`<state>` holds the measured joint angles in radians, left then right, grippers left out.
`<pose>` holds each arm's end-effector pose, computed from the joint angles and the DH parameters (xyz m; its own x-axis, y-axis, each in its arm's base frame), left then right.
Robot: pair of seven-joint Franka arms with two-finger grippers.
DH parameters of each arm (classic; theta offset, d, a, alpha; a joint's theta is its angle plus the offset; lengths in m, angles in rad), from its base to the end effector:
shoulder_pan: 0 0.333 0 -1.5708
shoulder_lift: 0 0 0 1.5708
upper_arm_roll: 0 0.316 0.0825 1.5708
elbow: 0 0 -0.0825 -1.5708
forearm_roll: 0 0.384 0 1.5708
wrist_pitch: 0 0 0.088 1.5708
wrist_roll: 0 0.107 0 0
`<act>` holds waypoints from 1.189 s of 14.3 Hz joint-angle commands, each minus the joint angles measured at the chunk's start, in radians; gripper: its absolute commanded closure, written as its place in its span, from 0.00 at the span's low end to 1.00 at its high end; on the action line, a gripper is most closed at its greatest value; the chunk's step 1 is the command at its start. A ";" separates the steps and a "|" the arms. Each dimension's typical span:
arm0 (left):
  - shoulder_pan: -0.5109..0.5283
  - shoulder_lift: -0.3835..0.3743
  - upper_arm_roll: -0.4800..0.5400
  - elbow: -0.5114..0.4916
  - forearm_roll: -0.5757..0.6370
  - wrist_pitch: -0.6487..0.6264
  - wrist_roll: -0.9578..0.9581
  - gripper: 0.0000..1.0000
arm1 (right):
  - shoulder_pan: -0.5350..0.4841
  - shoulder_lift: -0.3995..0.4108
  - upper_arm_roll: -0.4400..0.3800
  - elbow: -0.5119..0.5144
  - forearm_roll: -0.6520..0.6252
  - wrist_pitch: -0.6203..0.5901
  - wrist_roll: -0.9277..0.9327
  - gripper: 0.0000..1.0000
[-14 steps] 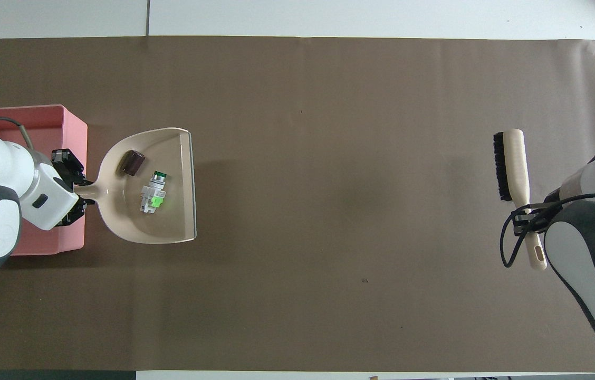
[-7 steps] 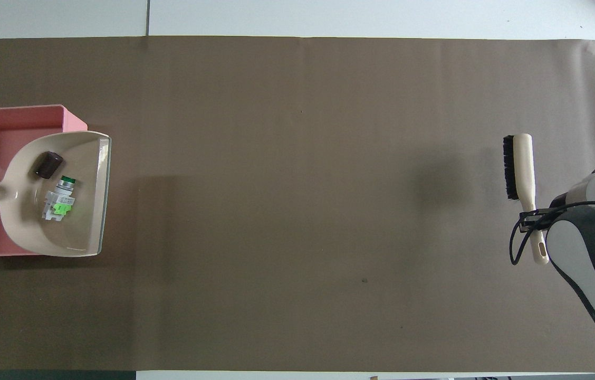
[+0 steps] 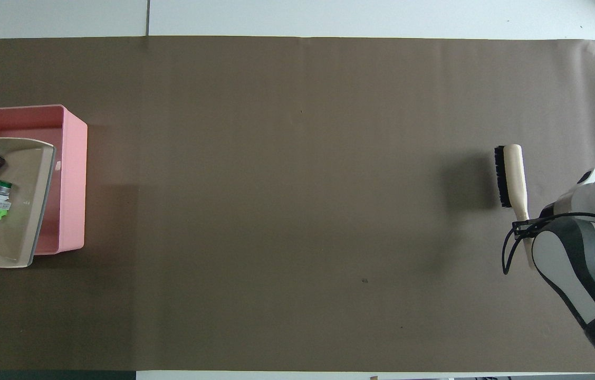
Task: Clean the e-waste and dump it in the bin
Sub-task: 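Tip the dustpan over the pink bin with the left gripper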
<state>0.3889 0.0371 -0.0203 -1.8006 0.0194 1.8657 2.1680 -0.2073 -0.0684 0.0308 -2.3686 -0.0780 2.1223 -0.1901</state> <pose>0.5379 0.2095 0.5195 -0.2315 -0.9723 -0.0306 -0.9726 0.2320 -0.0130 0.4618 -0.0860 0.3387 0.9808 0.0567 -0.1864 0.0625 -0.9977 0.0254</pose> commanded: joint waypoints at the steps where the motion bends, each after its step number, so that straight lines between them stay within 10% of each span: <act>1: 0.001 0.036 -0.006 0.059 0.107 -0.005 0.026 1.00 | -0.040 -0.027 0.015 -0.024 -0.022 0.021 -0.057 0.97; 6: 0.001 0.041 -0.006 0.056 0.318 0.095 0.020 1.00 | -0.040 -0.028 0.015 -0.034 -0.022 0.024 -0.055 0.73; 17: -0.068 0.049 -0.006 0.015 0.713 0.201 -0.192 1.00 | -0.040 -0.028 0.017 -0.044 -0.020 0.050 0.040 0.70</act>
<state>0.3608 0.0887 -0.0327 -1.7711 0.6416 2.0513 2.0353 -0.2283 -0.0718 0.0310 -2.3855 -0.0816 2.1492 -0.1860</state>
